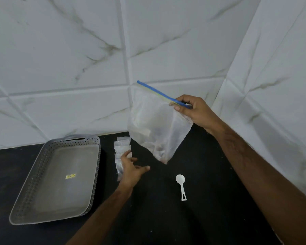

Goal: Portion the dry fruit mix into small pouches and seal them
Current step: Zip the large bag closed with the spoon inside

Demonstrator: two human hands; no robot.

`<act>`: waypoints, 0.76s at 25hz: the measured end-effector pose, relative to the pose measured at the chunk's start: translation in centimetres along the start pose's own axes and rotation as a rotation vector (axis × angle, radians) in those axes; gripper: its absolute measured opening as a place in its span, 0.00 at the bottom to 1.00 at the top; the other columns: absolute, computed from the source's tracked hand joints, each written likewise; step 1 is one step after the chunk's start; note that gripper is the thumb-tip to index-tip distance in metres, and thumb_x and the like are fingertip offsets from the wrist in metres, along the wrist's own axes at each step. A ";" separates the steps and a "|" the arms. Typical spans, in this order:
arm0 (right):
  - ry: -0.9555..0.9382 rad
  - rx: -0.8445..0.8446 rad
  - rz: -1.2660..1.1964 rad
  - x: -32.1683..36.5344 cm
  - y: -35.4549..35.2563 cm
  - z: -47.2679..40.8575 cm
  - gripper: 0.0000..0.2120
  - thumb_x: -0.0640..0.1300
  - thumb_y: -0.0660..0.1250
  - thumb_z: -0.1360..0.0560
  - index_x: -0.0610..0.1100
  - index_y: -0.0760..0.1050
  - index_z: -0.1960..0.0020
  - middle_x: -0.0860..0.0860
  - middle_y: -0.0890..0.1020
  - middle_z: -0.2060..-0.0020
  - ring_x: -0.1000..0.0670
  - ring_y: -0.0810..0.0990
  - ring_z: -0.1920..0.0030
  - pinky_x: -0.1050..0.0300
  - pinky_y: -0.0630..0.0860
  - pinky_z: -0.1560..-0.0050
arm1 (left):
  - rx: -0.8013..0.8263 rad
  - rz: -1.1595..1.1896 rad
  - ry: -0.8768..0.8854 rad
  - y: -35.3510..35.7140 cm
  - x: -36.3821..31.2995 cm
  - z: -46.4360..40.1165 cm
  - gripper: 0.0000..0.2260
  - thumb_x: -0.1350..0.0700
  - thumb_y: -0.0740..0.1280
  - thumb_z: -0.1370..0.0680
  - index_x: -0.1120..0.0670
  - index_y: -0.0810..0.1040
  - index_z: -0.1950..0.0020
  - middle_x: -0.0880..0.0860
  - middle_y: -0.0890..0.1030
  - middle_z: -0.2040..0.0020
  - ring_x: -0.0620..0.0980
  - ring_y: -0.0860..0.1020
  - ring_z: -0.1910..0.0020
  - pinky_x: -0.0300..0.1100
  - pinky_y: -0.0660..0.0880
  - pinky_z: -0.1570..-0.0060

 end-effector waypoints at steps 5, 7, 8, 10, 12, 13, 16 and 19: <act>-0.068 0.330 0.251 1.7 -0.1 -0.5 0.07 0.44 0.74 0.23 0.46 0.85 0.46 0.56 0.86 0.52 0.58 0.82 0.51 0.62 0.75 0.45 | -0.204 -0.481 1.016 -1.1 -13.0 1.6 0.22 0.54 0.71 0.23 0.51 0.72 0.30 0.47 0.68 0.32 0.50 0.70 0.31 0.49 0.68 0.32; -0.094 0.422 0.328 2.4 0.2 -0.8 0.06 0.45 0.74 0.24 0.48 0.85 0.47 0.58 0.86 0.53 0.57 0.82 0.50 0.62 0.75 0.44 | -0.119 -0.863 1.146 -0.4 -18.3 1.2 0.21 0.46 0.69 0.20 0.49 0.73 0.29 0.47 0.71 0.30 0.47 0.69 0.29 0.47 0.61 0.31; -0.104 0.433 0.322 2.6 0.2 -0.8 0.07 0.44 0.75 0.25 0.47 0.85 0.47 0.58 0.86 0.54 0.57 0.82 0.50 0.63 0.75 0.45 | -0.030 -1.009 1.131 -0.1 -19.7 0.5 0.20 0.43 0.68 0.20 0.47 0.75 0.30 0.46 0.76 0.32 0.46 0.73 0.32 0.48 0.64 0.33; -0.118 0.420 0.278 2.9 0.1 -0.7 0.08 0.42 0.77 0.26 0.46 0.84 0.47 0.56 0.86 0.55 0.55 0.83 0.51 0.64 0.75 0.48 | 0.140 -1.101 1.013 0.3 -20.5 -0.5 0.14 0.42 0.69 0.20 0.48 0.79 0.39 0.46 0.83 0.46 0.48 0.81 0.48 0.45 0.74 0.47; -0.102 0.365 0.221 2.5 -0.2 -0.3 0.11 0.42 0.78 0.27 0.46 0.81 0.47 0.54 0.86 0.54 0.53 0.84 0.52 0.62 0.77 0.49 | 0.159 -1.023 0.917 0.0 -20.0 -0.9 0.09 0.46 0.70 0.21 0.50 0.79 0.46 0.46 0.82 0.55 0.50 0.80 0.57 0.45 0.75 0.58; -0.077 0.324 0.190 2.0 -0.5 0.0 0.13 0.42 0.79 0.28 0.46 0.80 0.46 0.54 0.87 0.54 0.52 0.84 0.52 0.60 0.77 0.48 | 0.141 -0.994 0.892 -0.3 -19.7 -0.8 0.08 0.47 0.71 0.22 0.50 0.78 0.48 0.45 0.80 0.55 0.49 0.78 0.58 0.46 0.74 0.60; -0.026 0.232 0.198 -0.5 -1.2 0.8 0.11 0.43 0.79 0.29 0.47 0.81 0.49 0.55 0.86 0.56 0.52 0.83 0.53 0.56 0.76 0.46 | 0.136 -1.183 0.810 -2.1 -18.0 -1.1 0.08 0.48 0.73 0.23 0.50 0.78 0.48 0.44 0.77 0.54 0.48 0.76 0.56 0.46 0.74 0.58; 0.088 0.141 0.142 -3.4 -1.2 1.9 0.08 0.47 0.80 0.30 0.46 0.82 0.58 0.53 0.82 0.64 0.53 0.78 0.61 0.57 0.73 0.55 | 0.200 -1.146 0.646 -5.4 -16.6 -2.3 0.08 0.50 0.75 0.24 0.54 0.81 0.53 0.46 0.77 0.61 0.48 0.76 0.61 0.44 0.72 0.59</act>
Point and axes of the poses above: each hand's wrist, its own z-axis away from the middle knuckle, its own y-axis out of the palm, x = y × z, the point moved 3 cm from there along -z, towards the middle knuckle
